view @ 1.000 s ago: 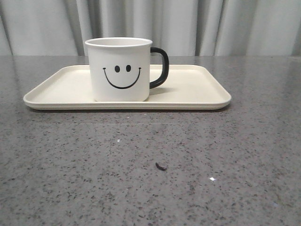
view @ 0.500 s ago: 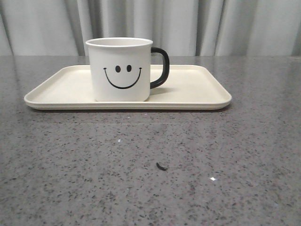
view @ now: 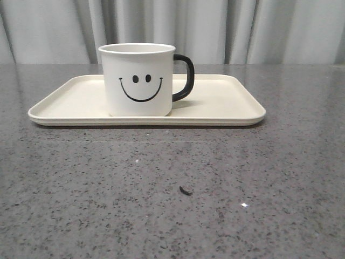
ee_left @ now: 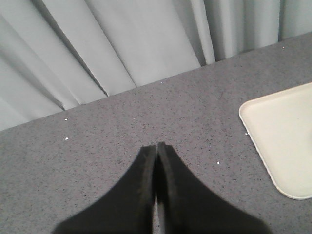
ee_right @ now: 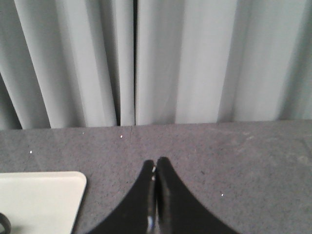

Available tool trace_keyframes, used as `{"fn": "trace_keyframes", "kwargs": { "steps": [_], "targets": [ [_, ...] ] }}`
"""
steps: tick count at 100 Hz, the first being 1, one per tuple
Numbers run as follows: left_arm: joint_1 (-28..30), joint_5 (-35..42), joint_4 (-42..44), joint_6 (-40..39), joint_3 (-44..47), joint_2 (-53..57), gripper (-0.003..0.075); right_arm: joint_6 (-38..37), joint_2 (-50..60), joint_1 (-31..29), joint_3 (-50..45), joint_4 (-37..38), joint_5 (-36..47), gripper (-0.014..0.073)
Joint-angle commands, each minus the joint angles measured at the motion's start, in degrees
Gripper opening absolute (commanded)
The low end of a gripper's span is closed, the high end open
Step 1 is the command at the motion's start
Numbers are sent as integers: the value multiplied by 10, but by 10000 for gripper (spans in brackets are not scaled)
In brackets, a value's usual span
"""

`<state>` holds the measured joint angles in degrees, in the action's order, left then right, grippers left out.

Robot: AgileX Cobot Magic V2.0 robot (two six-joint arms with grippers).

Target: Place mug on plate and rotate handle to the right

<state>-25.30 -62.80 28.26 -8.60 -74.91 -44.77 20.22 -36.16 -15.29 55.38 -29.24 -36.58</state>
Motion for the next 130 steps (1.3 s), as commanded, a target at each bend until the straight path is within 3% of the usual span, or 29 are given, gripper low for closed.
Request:
{"fn": "trace_keyframes", "kwargs": {
  "steps": [1, 36, 92, 110, 130],
  "targets": [
    [-3, 61, 5, -9, 15, 10, -19, 6, -1, 0, 5, -12, 16, -99],
    [-3, 31, -59, -9, 23, 9, -19, 6, -1, 0, -3, -12, 3, -99],
    [-3, 50, -46, -9, 23, 9, -19, 6, -1, 0, -3, -12, 3, -99],
    [-3, 127, -58, -9, 39, 20, -19, 6, -1, 0, -3, -12, 3, -99],
    [-3, 235, -59, -9, 117, 48, -19, 6, -1, 0, -3, -12, 3, -99]
  ]
}}
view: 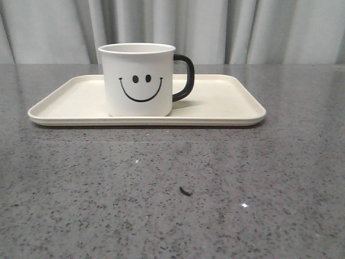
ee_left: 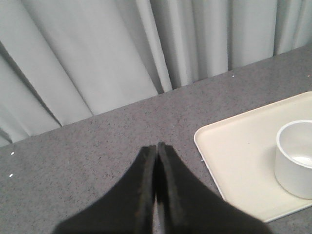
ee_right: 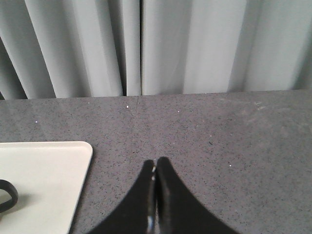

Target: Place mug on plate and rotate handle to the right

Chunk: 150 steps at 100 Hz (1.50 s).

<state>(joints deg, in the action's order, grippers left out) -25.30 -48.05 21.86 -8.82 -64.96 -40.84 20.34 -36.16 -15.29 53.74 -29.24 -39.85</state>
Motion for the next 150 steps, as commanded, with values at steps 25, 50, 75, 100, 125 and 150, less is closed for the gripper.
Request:
{"fn": "trace_keyframes", "kwargs": {
  "steps": [25, 50, 75, 100, 125, 150],
  "targets": [
    [-3, 209, 5, -7, 126, 36, -19, 5, -1, 0, 13, -12, 36, -99],
    [34, 353, -18, -7, 211, 86, -19, 5, -1, 0, 13, -12, 35, -99],
    [102, 429, -64, -7, 320, 196, -19, 5, -1, 0, 13, -12, 35, -99],
    [157, 443, -119, -7, 439, 314, -19, 5, -1, 0, 13, -12, 35, -99],
    [205, 523, -127, -7, 541, 378, -19, 5, -1, 0, 13, -12, 35, -99],
    [210, 544, -127, -7, 611, 423, -19, 5, -1, 0, 13, -12, 35, -99]
  ]
}}
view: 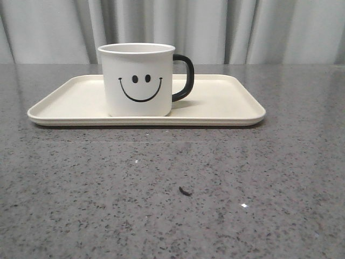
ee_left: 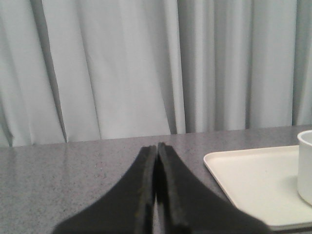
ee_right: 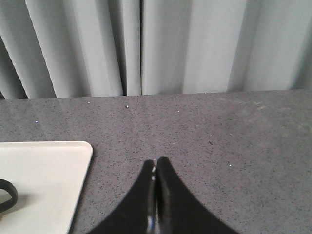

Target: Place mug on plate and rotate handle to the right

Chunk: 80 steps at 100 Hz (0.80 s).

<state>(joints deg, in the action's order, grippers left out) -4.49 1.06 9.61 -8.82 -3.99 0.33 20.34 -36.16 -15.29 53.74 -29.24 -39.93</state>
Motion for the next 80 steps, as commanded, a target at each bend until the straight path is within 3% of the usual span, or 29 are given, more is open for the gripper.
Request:
{"fn": "trace_keyframes", "kwargs": {
  "steps": [1, 19, 80],
  "targets": [
    [1, 53, -5, -7, 4, 13, -19, 5, -1, 0, 13, -12, 36, -99],
    [1, 84, -5, -6, 45, 18, -19, 5, -1, 0, 13, -12, 35, -99],
    [2, 30, 16, -2, 45, 18, -19, 5, -1, 0, 13, -12, 35, -99]
  ]
}}
